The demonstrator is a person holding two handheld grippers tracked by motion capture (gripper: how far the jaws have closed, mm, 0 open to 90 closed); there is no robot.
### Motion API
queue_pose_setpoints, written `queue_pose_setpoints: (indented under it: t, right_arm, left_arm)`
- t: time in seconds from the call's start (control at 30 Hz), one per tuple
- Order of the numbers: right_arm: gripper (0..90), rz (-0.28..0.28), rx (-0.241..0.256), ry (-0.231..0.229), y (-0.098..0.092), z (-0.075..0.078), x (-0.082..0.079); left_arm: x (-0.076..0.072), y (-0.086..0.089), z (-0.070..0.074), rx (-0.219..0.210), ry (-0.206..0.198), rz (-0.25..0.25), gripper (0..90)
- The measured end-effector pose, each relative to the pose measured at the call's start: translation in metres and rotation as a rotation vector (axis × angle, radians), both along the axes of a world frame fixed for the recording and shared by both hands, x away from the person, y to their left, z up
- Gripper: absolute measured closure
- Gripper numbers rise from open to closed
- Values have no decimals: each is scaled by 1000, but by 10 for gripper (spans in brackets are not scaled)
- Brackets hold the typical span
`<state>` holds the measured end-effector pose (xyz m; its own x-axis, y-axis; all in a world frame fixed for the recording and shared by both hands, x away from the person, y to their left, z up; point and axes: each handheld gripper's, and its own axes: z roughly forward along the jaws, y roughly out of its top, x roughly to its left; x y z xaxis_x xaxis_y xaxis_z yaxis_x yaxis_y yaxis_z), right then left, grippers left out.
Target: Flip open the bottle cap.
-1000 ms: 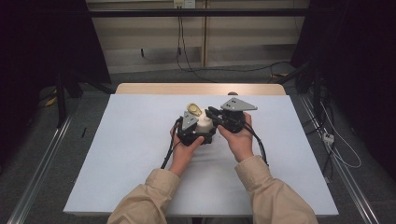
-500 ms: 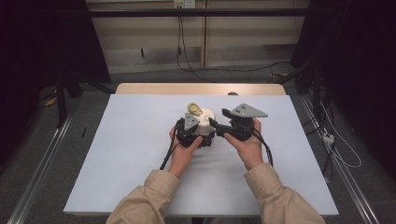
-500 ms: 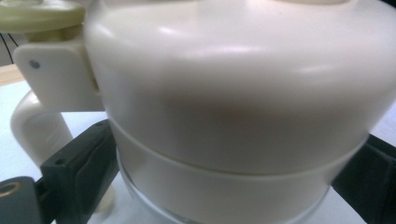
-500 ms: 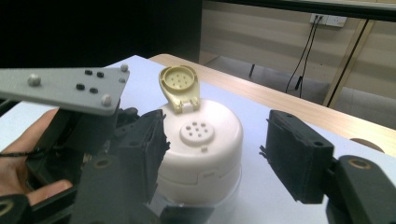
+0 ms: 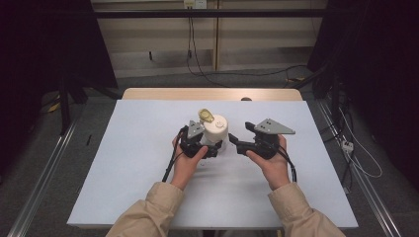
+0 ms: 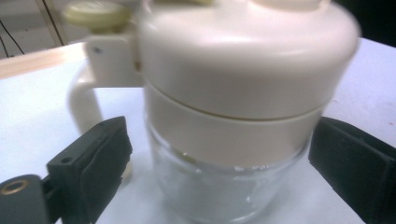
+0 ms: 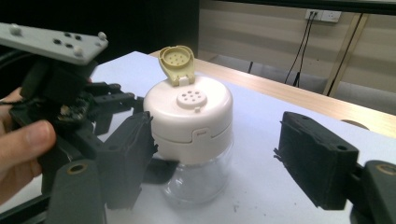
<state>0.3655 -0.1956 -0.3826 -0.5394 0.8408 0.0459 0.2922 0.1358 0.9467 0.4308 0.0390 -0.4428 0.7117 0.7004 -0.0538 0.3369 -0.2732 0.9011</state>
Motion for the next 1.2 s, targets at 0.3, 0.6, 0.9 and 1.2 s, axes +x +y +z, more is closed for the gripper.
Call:
queue_pose_setpoints:
  t: [0.3,0.6,0.9,1.2]
  right_arm:
    - [213,-2,6,11,-6,-10,-15]
    - [166,7,4,29,-15,-22,-31]
    - [126,-5,3,48,-27,-35,-42]
    - [93,4,-7,50,-33,-43,-52]
  left_arm:
    - [-14,25,13,-25,-18,-17,54]
    - [-25,52,15,-46,-7,-42,56]
    - [-38,70,14,-54,-8,-69,57]
    - [-48,91,13,-45,-8,-86,57]
